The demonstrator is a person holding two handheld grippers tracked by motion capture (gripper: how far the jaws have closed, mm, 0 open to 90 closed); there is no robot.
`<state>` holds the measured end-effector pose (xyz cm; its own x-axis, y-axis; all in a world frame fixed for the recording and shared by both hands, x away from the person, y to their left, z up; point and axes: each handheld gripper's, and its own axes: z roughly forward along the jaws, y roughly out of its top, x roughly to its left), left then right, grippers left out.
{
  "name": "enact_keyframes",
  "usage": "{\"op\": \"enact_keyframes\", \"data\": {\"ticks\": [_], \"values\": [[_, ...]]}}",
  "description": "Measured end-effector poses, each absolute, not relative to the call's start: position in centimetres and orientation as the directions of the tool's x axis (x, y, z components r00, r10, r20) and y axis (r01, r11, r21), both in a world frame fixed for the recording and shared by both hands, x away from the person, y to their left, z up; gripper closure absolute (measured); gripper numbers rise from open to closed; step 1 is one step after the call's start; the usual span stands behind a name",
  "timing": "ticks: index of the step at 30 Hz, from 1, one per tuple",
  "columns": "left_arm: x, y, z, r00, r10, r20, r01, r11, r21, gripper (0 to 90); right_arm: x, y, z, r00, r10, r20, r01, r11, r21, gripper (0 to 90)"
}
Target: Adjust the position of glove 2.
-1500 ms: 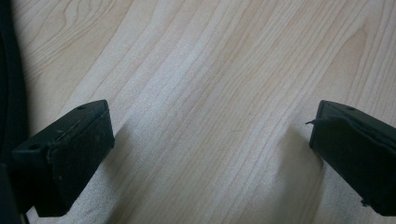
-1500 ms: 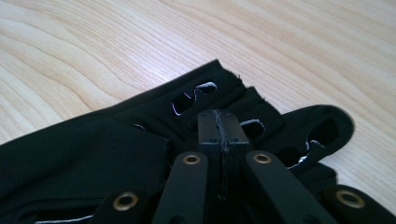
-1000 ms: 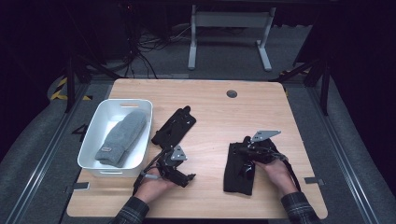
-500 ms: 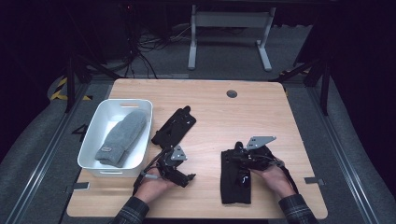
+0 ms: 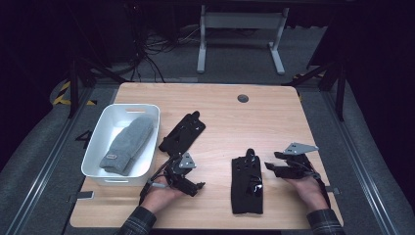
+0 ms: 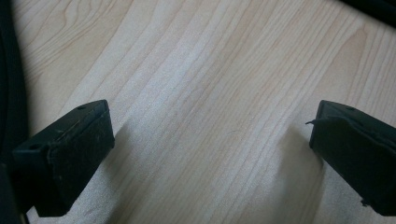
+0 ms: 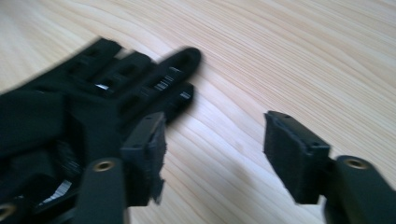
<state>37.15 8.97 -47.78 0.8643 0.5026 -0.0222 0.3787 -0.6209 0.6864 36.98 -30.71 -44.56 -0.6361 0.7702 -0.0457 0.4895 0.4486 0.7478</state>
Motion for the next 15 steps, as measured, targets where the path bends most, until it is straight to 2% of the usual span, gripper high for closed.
{"op": "enact_keyframes", "data": {"ticks": [9,13,15], "values": [[37.1,8.9,-47.8,0.862,0.506,-0.022,0.381,-0.62,0.686,0.0,36.1,-34.1,-46.1,-0.554,0.832,-0.037,0.535,0.39,0.75,18.2],[37.2,9.0,-47.7,0.862,0.506,-0.024,0.383,-0.62,0.685,0.3,36.2,-34.2,-46.5,-0.541,0.84,-0.043,0.54,0.386,0.748,17.9],[37.2,9.0,-47.6,0.856,0.517,-0.027,0.395,-0.618,0.68,3.3,36.3,-34.0,-46.8,-0.536,0.843,-0.043,0.548,0.387,0.741,16.9]]}}
